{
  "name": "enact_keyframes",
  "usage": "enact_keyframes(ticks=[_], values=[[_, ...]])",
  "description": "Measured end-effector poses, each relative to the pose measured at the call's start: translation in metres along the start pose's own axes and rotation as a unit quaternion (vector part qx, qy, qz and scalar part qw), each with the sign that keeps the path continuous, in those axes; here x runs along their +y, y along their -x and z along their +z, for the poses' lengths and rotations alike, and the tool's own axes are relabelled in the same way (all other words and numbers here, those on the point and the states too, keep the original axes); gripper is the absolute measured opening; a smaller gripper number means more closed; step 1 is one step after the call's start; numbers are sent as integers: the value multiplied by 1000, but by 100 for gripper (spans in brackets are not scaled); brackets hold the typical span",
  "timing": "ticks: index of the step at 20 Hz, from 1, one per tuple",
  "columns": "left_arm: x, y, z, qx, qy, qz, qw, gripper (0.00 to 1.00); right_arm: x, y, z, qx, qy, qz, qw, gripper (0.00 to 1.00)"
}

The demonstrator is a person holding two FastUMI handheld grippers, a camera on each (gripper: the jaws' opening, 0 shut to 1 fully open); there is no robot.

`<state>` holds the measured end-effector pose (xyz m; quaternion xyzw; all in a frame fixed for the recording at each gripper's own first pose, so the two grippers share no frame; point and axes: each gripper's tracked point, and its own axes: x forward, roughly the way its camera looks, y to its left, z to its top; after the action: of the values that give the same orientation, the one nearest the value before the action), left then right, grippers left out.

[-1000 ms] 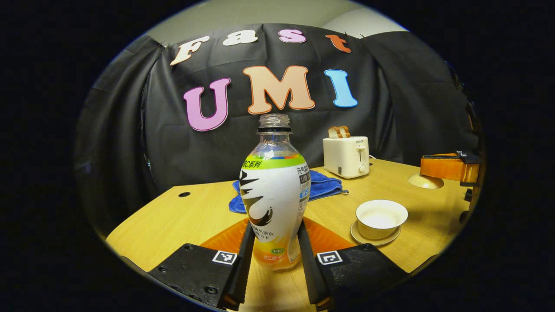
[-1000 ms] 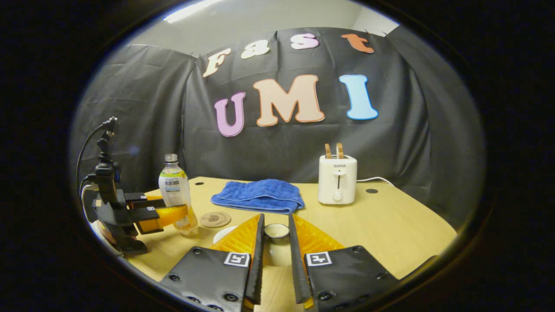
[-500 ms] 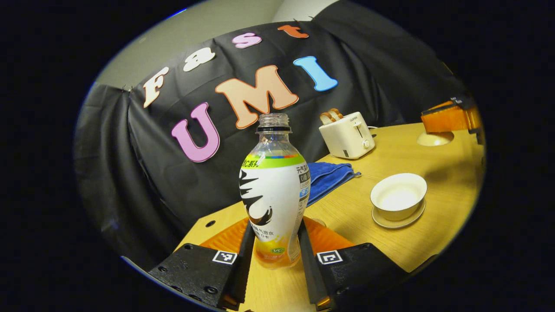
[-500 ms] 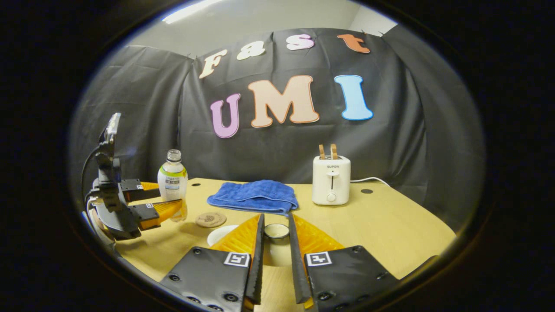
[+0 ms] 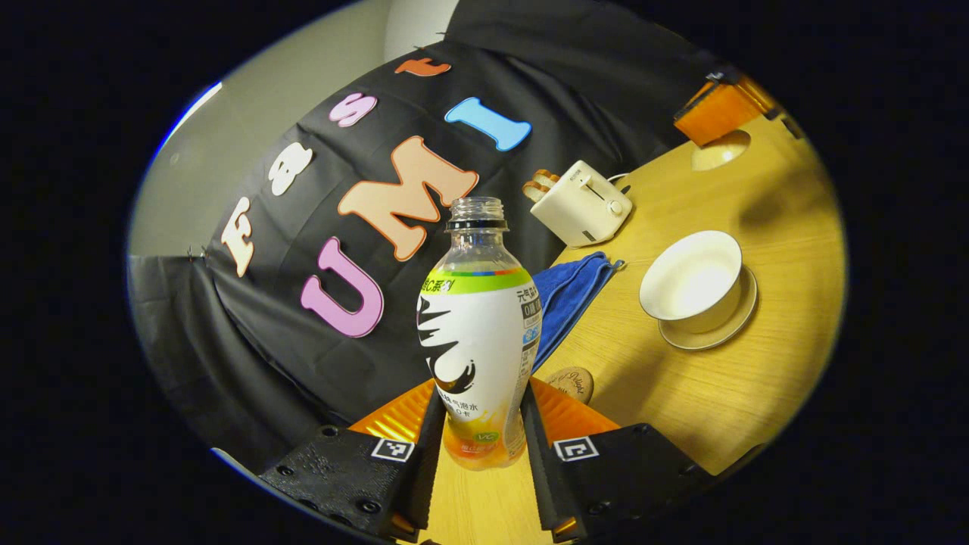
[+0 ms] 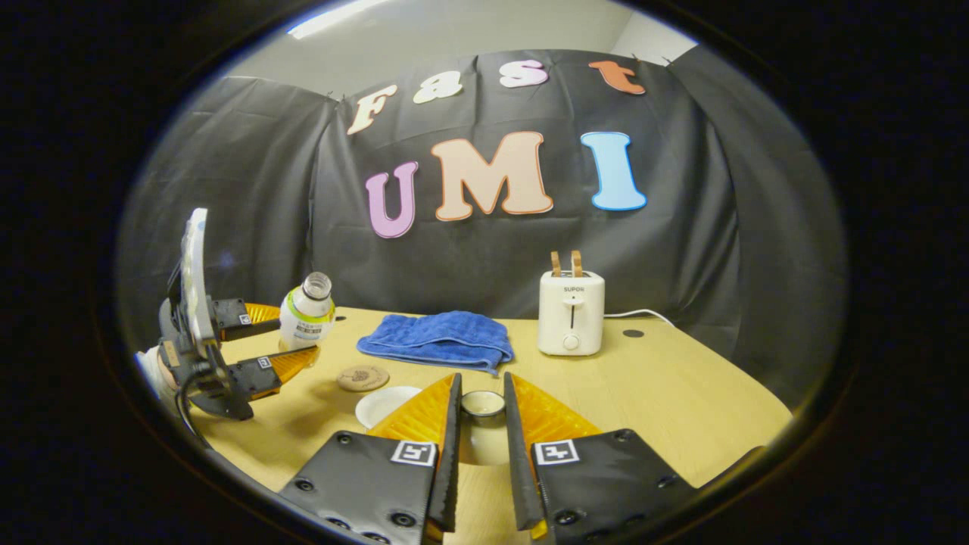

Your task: Open the teacup lid with one hand, grasp the water bottle and pour water into the teacup with the other hand; after pouring, place the water bottle on the coaster and then close the teacup lid.

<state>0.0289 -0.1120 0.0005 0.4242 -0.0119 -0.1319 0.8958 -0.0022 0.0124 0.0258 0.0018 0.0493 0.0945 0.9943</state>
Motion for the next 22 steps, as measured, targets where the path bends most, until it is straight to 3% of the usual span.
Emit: enact_keyframes(ticks=[9,14,22], values=[[-25,0,-5,4,-112,-36,993,52,-1,11,0,2,7,-1,1000,32],[-27,-3,-5,6,-199,-52,979,52,-6,15,0,3,15,-7,1000,32],[-36,-3,-11,13,-272,-78,959,52,-11,18,-1,2,23,-13,1000,32]])
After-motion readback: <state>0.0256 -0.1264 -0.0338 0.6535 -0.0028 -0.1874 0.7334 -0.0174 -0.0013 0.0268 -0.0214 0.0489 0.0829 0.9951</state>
